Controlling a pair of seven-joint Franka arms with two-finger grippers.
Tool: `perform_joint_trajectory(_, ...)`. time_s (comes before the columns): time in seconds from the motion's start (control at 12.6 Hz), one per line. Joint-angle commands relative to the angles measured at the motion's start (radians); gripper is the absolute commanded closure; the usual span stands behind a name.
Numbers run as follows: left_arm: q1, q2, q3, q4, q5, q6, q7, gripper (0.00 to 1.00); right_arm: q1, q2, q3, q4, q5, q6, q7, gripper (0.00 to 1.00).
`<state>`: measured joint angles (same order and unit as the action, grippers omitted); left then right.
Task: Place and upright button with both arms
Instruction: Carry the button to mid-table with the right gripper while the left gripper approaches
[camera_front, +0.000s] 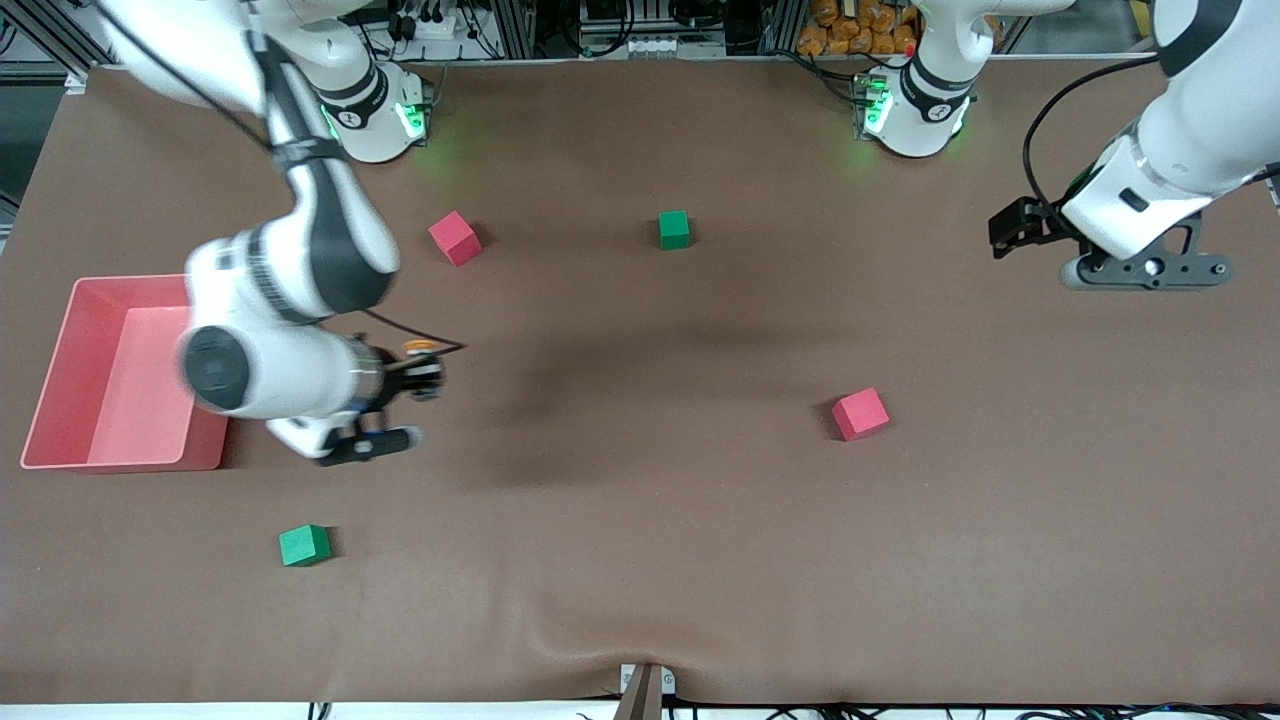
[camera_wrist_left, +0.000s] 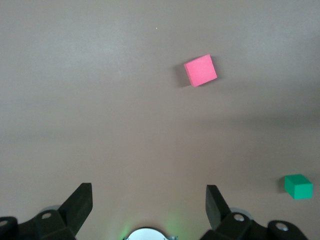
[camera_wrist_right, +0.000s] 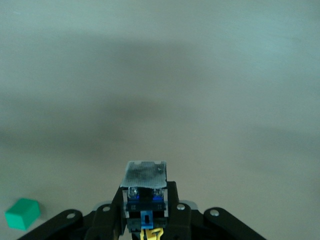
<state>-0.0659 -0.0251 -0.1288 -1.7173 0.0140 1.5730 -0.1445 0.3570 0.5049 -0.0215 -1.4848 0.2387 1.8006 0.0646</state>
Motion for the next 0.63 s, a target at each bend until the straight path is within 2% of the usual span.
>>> perform_joint_trajectory(0.0, 0.000, -0.018, -0.020, -0.108, -0.005, 0.109, -0.004, 0.00, 0.112, 0.027, -0.015, -0.081, 0.050, 0.177, 0.044, 1.00)
perform_joint_trajectory(0.16, -0.002, -0.013, -0.038, -0.168, -0.005, 0.201, -0.004, 0.00, 0.242, 0.093, -0.018, -0.112, 0.048, 0.345, 0.166, 1.00)
perform_joint_trajectory(0.32, -0.002, 0.003, -0.040, -0.211, -0.005, 0.269, -0.004, 0.00, 0.301, 0.168, -0.018, -0.107, 0.042, 0.463, 0.182, 1.00)
perform_joint_trajectory(0.55, -0.003, 0.056, -0.064, -0.212, -0.012, 0.285, -0.009, 0.00, 0.368, 0.234, -0.021, -0.111, 0.031, 0.581, 0.208, 1.00)
